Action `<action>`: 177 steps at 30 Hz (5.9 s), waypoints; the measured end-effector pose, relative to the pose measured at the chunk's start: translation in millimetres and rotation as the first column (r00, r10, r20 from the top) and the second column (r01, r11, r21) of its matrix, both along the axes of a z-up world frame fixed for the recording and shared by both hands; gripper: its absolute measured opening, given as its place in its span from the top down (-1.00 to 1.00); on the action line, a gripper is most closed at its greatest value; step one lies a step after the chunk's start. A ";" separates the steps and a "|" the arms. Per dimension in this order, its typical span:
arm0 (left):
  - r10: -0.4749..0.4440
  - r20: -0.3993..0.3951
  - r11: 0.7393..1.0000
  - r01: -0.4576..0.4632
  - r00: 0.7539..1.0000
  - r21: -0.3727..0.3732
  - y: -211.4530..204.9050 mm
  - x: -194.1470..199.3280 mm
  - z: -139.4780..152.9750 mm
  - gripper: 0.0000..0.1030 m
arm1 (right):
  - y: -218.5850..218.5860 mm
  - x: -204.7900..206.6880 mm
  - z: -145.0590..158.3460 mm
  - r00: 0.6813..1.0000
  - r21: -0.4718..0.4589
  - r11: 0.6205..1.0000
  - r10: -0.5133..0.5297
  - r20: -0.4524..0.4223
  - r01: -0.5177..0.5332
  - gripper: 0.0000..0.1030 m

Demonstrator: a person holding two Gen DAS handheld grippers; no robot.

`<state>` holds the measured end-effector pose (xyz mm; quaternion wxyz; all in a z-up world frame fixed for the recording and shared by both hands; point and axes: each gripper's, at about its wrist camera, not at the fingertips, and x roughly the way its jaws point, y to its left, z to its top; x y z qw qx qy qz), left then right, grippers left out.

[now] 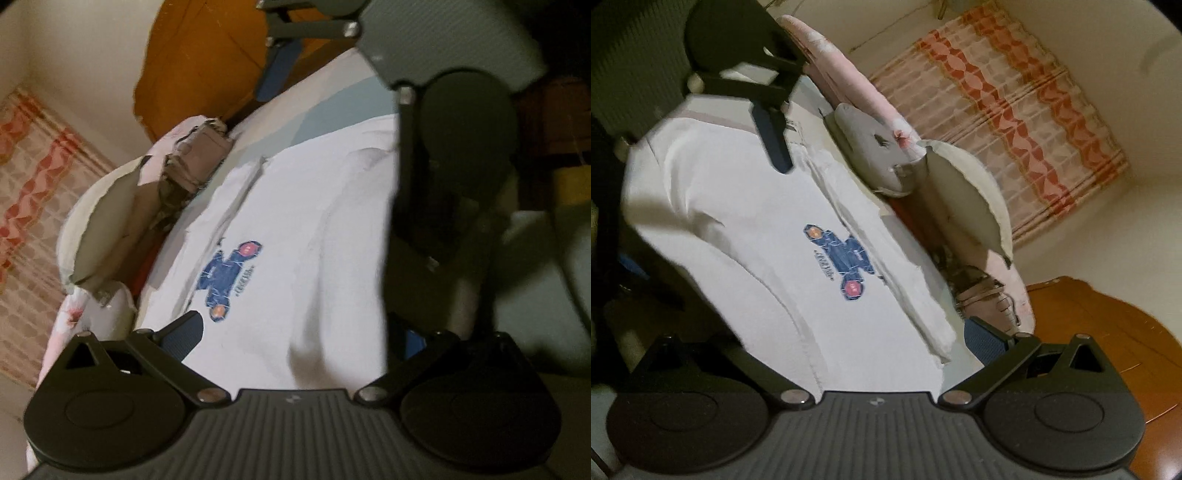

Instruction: Fold clothes

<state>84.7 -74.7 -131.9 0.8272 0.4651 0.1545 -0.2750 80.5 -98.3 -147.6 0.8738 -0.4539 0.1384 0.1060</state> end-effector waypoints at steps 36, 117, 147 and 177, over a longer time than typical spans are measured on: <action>0.167 0.256 0.979 -0.192 0.952 0.075 21.9 30.8 27.8 -0.99 | -71.2 38.7 2.0 0.979 -0.009 0.983 -0.181 0.095 0.182 -1.00; 0.159 -0.578 0.802 -0.446 0.800 -0.397 105.4 417.5 36.9 -0.98 | -183.2 448.1 38.3 0.712 0.669 0.648 0.271 -0.648 0.363 -1.00; 0.418 -0.436 0.728 -0.581 0.797 -0.364 161.1 404.2 46.7 -0.99 | -198.0 408.0 40.5 0.854 0.523 0.772 -0.047 -0.519 0.360 -1.00; 0.258 -0.557 0.675 -0.560 0.790 -0.481 143.1 375.3 27.6 -0.97 | -172.9 357.7 31.3 0.808 0.699 0.659 0.234 -0.541 0.277 -1.00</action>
